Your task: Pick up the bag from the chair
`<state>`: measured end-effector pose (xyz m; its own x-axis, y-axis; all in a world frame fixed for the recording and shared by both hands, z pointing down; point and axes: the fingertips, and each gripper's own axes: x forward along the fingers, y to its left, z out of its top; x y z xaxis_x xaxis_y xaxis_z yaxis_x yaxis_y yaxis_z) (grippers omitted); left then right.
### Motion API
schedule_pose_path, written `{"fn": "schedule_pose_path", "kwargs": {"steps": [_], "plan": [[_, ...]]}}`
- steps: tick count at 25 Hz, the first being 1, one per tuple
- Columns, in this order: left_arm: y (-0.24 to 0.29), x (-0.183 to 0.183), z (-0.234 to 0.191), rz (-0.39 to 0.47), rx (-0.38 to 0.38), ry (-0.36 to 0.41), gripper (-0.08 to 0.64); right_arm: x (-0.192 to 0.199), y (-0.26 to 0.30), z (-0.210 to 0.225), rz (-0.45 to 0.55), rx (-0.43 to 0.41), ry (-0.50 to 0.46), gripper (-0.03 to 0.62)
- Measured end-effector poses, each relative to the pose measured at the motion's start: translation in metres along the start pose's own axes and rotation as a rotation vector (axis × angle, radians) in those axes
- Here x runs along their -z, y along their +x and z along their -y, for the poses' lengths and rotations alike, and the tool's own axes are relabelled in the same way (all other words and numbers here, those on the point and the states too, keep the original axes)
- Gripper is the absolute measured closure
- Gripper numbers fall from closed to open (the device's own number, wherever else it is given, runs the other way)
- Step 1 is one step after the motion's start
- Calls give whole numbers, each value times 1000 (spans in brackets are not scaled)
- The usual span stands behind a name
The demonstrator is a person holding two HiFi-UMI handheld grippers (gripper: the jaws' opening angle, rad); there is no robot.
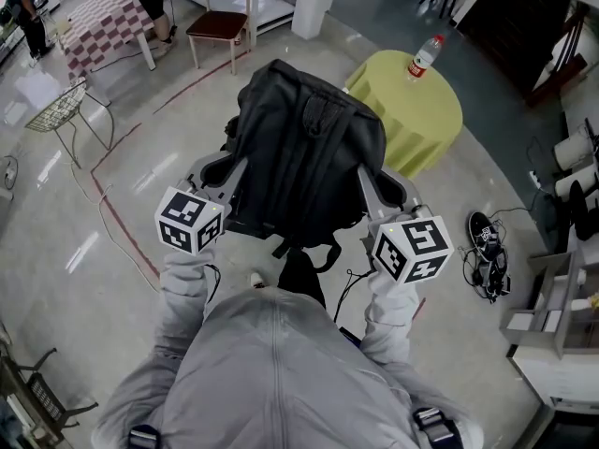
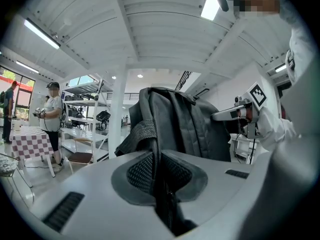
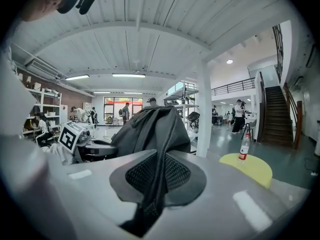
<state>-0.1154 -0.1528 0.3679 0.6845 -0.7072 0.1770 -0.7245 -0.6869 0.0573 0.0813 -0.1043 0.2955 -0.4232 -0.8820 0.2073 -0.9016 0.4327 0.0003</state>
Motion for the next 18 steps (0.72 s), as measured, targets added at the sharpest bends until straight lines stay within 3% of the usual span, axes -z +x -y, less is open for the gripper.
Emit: {"fn": "schedule_pose_path", "kwargs": {"steps": [18], "plan": [[2, 14, 1, -13, 4, -16, 525, 10, 2, -1, -24, -7, 0, 551]]}}
